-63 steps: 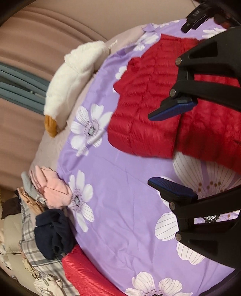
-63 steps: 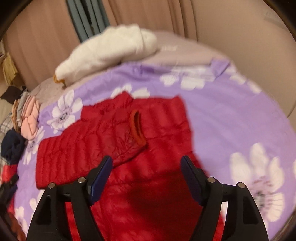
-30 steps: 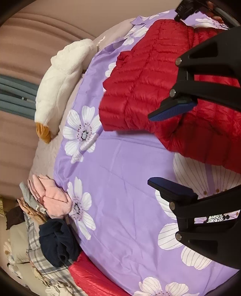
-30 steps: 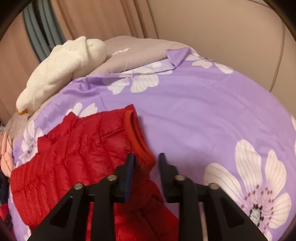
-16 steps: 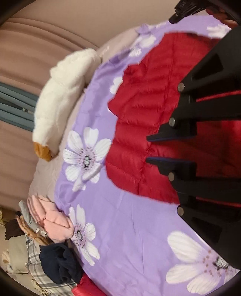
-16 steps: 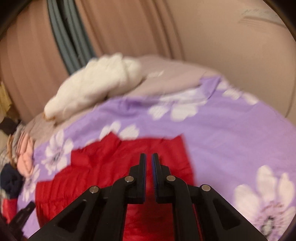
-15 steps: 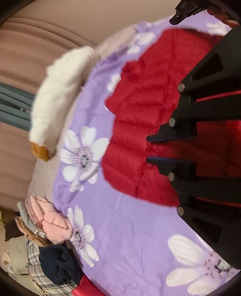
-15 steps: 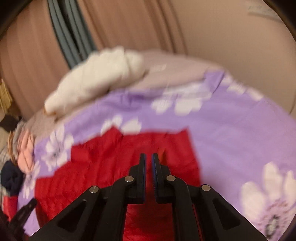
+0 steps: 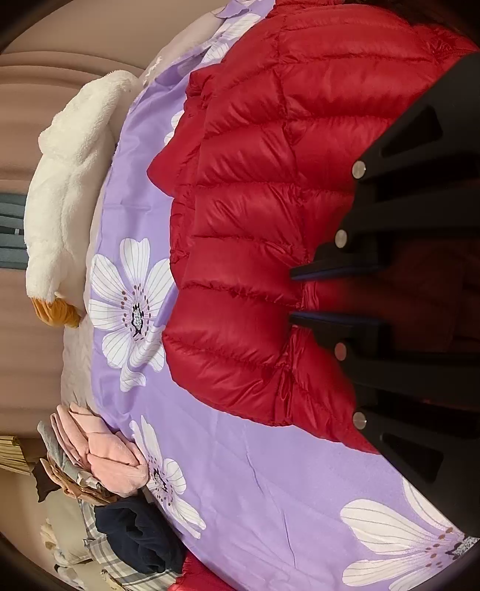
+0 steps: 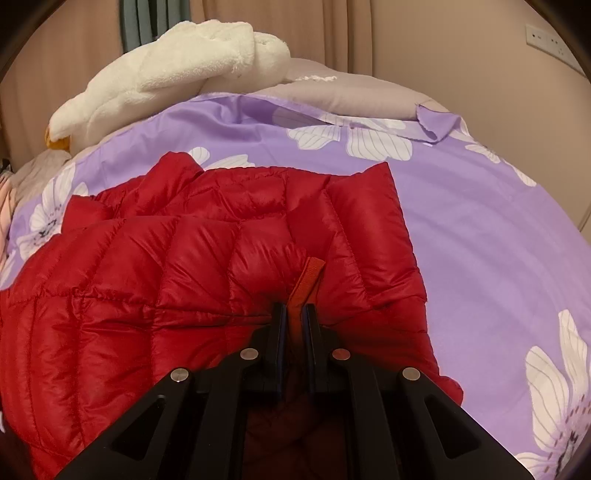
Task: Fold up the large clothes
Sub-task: 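Fold the hem up onto the collar with both tools and open them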
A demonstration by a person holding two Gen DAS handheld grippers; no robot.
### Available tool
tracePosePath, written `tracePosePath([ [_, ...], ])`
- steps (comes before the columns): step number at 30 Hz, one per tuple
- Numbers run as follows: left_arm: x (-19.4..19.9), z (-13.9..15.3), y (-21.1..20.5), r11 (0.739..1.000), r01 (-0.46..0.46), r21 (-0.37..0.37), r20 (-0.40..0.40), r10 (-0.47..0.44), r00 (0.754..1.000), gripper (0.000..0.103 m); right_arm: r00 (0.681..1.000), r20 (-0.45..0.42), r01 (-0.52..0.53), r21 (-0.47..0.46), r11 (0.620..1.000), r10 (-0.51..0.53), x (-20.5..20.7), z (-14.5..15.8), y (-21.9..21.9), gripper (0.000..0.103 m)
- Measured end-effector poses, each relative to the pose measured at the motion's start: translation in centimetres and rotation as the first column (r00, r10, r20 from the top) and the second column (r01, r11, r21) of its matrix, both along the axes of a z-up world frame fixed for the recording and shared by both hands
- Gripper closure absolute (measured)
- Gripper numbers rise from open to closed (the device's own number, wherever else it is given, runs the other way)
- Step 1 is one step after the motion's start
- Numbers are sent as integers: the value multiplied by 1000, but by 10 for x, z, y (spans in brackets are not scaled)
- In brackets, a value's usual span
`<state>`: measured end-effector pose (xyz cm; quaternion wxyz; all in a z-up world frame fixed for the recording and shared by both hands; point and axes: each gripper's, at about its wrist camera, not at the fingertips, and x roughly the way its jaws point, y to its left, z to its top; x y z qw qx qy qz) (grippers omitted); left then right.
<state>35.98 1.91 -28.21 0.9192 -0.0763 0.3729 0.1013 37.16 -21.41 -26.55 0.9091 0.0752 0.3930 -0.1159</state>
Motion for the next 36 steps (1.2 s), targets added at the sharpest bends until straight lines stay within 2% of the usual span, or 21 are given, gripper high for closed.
tracePosePath([
  [36, 1, -1, -2, 1000, 0, -7, 0, 0, 1000, 85, 1000, 8, 0, 31, 1000, 0, 3, -2, -4, 94],
])
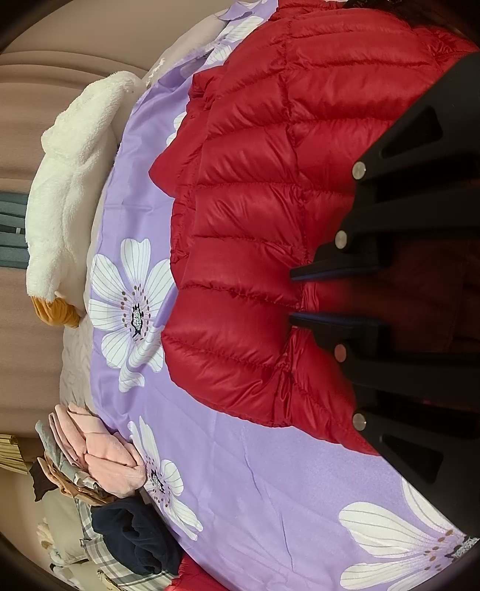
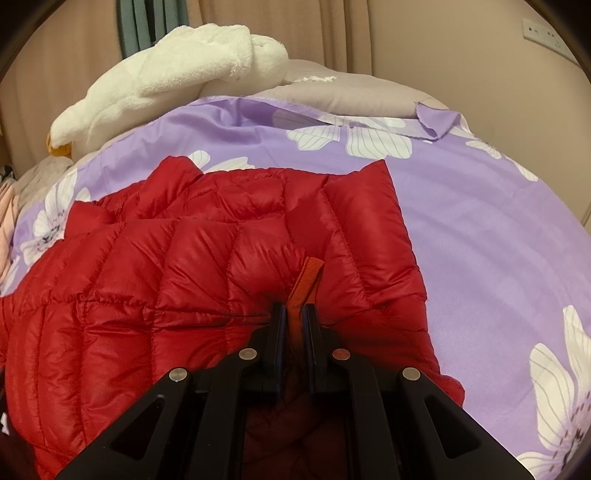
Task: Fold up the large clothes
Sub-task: 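Fold the hem up onto the collar with both tools and open them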
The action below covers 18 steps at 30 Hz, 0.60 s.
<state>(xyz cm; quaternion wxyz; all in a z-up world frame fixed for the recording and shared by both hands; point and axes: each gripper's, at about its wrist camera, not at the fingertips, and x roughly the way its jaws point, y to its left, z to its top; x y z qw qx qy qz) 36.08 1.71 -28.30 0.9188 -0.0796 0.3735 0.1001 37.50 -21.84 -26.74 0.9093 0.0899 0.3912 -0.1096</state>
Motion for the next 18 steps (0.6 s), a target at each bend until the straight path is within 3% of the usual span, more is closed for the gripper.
tracePosePath([
  [4, -8, 11, 0, 1000, -5, 13, -12, 5, 1000, 84, 1000, -8, 6, -4, 1000, -6, -3, 6, 0, 94],
  [8, -47, 42, 4, 1000, 23, 0, 1, -23, 1000, 80, 999, 6, -42, 60, 997, 42, -31, 32, -9, 94],
  [10, -68, 58, 9, 1000, -9, 5, 17, 9, 1000, 75, 999, 10, -39, 71, 997, 38, -52, 50, -16, 94],
  [13, -106, 80, 16, 999, -41, -9, 112, 42, 993, 54, 998, 50, -49, 51, 998, 46, -89, 71, -23, 93],
  [15, -133, 90, 17, 999, -51, 1, 170, 50, 984, 46, 997, 67, -42, 12, 999, 41, -118, 81, -27, 88],
  [17, -152, 97, 18, 999, -41, 20, 188, 37, 981, 39, 997, 66, -42, -6, 999, 43, -135, 85, -30, 61],
  [18, -163, 100, 18, 999, -35, 17, 190, 32, 981, 31, 997, 70, -41, -4, 999, 42, -148, 87, -34, 54],
])
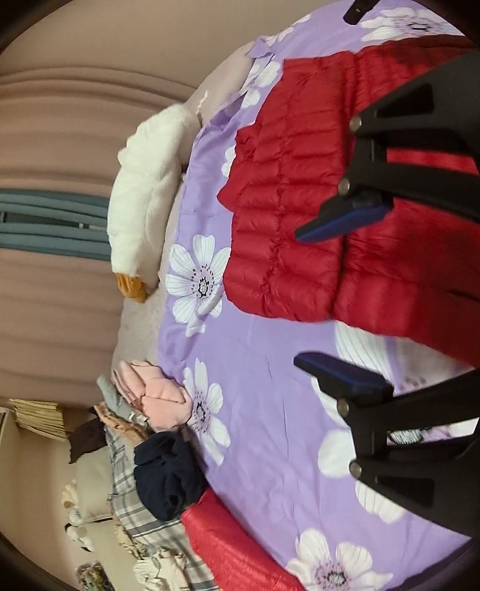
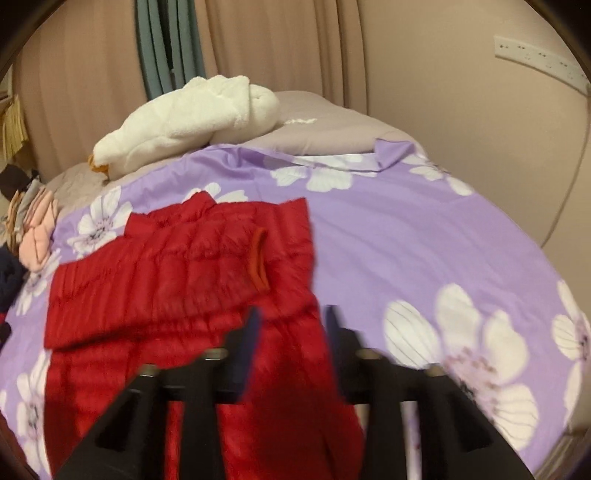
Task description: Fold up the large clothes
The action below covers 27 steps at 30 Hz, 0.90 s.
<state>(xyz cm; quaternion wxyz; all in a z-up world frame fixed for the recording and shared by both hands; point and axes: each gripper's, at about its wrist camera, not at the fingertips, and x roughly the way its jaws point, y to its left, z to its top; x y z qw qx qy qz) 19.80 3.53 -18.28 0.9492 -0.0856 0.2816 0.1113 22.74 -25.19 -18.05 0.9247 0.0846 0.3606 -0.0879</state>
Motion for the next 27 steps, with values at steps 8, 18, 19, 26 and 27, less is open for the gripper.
tracePosePath([
  [8, -63, 5, 35, 980, -4, -200, 11, 6, 1000, 0, 1000, 0, 5, 42, 999, -5, -56, 4, -22, 23],
  [18, -133, -52, 81, 912, -37, -408, -125, -16, 992, 1, 997, -37, 67, 126, 990, -62, -118, -26, -46, 20],
  [19, -137, -61, 82, 892, -33, -451, -149, -38, 988, 1, 997, -48, 72, 137, 988, -66, -122, -31, -47, 20],
  [26, -162, -102, 59, 790, 17, -613, -201, -177, 963, 13, 994, -109, 51, 296, 954, -20, -153, -69, -40, 20],
  [27, -165, -100, 49, 815, 35, -578, -188, -175, 967, 16, 993, -120, 40, 316, 948, -2, -154, -74, -35, 20],
])
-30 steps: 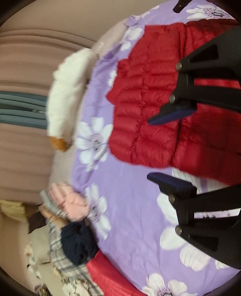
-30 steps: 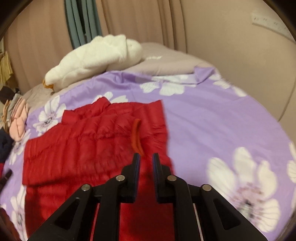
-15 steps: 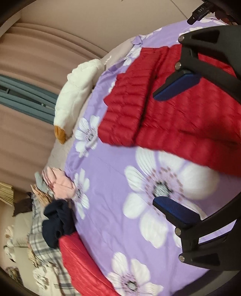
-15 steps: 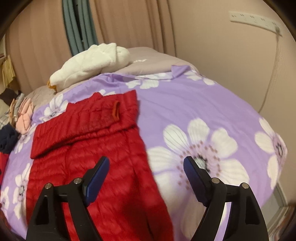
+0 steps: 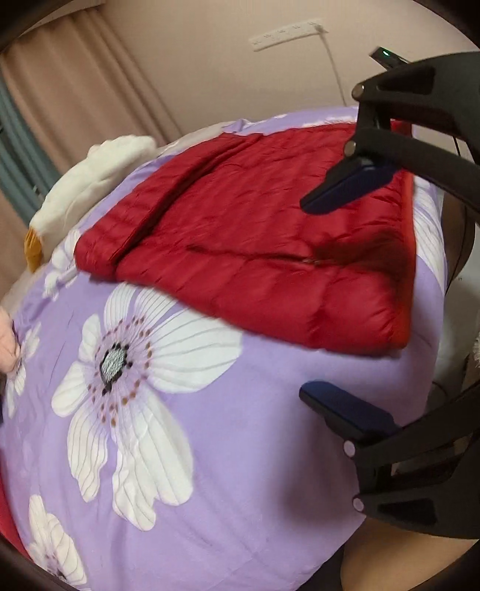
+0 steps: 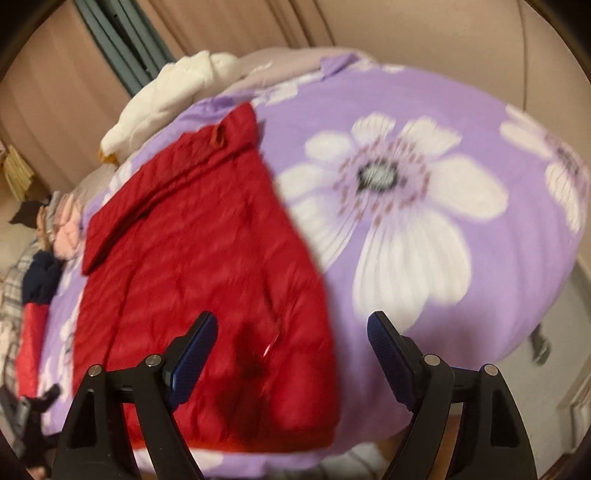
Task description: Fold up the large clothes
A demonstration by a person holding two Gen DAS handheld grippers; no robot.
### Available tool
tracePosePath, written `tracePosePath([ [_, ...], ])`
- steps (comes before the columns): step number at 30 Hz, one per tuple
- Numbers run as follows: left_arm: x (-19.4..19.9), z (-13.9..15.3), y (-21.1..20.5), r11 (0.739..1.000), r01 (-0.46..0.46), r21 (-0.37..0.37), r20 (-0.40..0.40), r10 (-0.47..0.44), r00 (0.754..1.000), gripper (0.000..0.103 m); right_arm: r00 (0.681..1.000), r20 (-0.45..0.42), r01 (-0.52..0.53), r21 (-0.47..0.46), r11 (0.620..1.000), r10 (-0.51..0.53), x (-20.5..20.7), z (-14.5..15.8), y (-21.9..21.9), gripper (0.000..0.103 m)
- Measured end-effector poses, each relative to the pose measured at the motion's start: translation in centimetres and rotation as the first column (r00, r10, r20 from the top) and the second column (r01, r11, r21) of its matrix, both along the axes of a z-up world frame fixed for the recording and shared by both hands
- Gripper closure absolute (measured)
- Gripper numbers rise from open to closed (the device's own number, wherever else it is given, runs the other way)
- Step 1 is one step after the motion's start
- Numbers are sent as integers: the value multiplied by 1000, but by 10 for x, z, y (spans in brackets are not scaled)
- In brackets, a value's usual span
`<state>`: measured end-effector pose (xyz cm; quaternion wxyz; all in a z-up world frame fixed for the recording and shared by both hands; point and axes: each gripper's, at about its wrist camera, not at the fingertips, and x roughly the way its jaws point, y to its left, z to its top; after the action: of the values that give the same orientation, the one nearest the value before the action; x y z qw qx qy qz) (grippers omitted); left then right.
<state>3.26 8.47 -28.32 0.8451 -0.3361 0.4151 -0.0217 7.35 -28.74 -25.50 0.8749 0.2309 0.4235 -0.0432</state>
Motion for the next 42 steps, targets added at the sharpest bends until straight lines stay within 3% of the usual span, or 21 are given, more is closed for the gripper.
tracePosePath([
  [1, -2, 1, -6, 1000, 11, 24, 9, -11, 1000, 20, 1000, -6, -5, 8, 1000, 5, -1, -2, 4, 20],
  [2, -2, 2, -13, 999, 32, 30, 7, -33, 999, 31, 1000, -8, -10, 15, 1000, 10, -2, -4, 7, 20],
  [4, 1, -1, -25, 997, 78, 20, -17, -78, 997, 34, 1000, 1, -30, 26, 999, 30, -3, -7, 15, 20],
  [7, 1, -2, -34, 996, 74, 52, -16, -73, 997, 38, 999, 7, -42, -3, 999, 42, -1, -7, 27, 20],
  [12, 2, -13, -42, 983, 147, -107, -10, -149, 989, 50, 999, 18, -27, 25, 999, 27, 1, -12, 28, 28],
  [16, 7, -21, -37, 987, 88, -137, 3, -88, 996, 63, 1000, 12, -22, -42, 999, 23, 0, -16, 33, 45],
  [18, 9, -23, -30, 984, 39, -173, -18, -43, 999, 75, 999, 20, -24, -61, 998, 25, -1, -15, 33, 56],
  [20, 11, -21, -29, 987, 25, -156, -26, -29, 999, 77, 999, 38, -20, -38, 999, 22, -3, -15, 29, 71],
  [24, 11, -6, -54, 995, 72, 67, -7, -72, 997, 78, 997, 56, -49, -65, 997, 53, -2, -14, 33, 77],
  [26, 11, -5, -58, 991, 68, 114, -2, -68, 998, 78, 997, 50, -56, -108, 993, 61, -1, -13, 40, 78],
  [36, 12, -10, -52, 994, 70, 89, 4, -70, 998, 76, 999, 24, -43, -165, 985, 48, 1, -9, 45, 78],
  [42, 12, -7, -53, 993, 76, 92, 1, -77, 997, 77, 999, 5, -31, -143, 989, 32, 3, -4, 42, 78],
])
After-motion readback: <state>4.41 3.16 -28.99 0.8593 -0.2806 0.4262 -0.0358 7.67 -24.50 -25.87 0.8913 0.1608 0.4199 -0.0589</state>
